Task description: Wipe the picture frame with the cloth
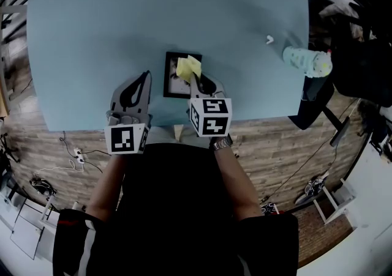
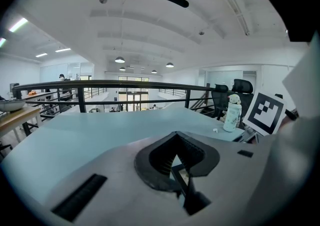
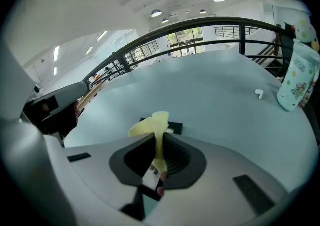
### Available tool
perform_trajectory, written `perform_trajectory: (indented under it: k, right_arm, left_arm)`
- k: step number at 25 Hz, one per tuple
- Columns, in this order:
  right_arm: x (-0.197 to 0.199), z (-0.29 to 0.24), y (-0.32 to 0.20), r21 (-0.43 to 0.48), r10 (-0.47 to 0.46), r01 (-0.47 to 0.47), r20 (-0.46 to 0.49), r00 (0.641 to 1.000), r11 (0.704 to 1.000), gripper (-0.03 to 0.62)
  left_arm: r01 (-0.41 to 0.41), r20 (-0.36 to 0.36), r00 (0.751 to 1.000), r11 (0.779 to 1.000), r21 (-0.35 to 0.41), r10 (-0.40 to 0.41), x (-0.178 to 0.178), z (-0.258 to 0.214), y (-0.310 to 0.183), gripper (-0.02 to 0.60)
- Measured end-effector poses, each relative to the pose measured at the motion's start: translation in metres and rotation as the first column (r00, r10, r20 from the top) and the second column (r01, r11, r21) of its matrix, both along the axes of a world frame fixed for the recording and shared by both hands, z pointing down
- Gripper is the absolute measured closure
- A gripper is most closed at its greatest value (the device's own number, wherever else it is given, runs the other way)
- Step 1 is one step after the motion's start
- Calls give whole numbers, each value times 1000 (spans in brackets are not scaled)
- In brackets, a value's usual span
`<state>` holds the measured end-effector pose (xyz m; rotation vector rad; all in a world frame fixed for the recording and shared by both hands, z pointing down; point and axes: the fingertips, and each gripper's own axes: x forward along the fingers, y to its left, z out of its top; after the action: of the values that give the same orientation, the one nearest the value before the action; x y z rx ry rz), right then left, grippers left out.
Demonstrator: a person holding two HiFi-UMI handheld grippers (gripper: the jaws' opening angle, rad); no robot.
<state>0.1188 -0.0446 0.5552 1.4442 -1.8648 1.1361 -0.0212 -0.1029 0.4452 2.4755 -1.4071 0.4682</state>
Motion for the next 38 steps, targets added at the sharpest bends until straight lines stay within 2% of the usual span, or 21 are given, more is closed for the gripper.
perform_trajectory:
  k: [9, 17, 22, 38]
  right_arm:
    - [-48, -7, 6, 5, -101, 101, 45, 994, 995, 558]
    - [-70, 3, 10, -17, -132, 133, 54, 990, 991, 559]
    - [-70, 15, 14, -48, -142, 143, 41, 989, 988, 557]
    - [-35, 27, 18, -90, -66, 66, -1, 998, 994, 557]
  left_arm:
    - [-4, -1, 1000, 1000, 7, 4, -5, -3, 4, 581]
    - [-15, -8, 1000, 1000, 6, 15, -5, -3, 7, 581]
    - [-21, -2, 1000, 1000, -1, 21, -6, 1, 8, 581]
    - [-34, -8, 999, 999, -2, 34, -6, 2, 6, 581]
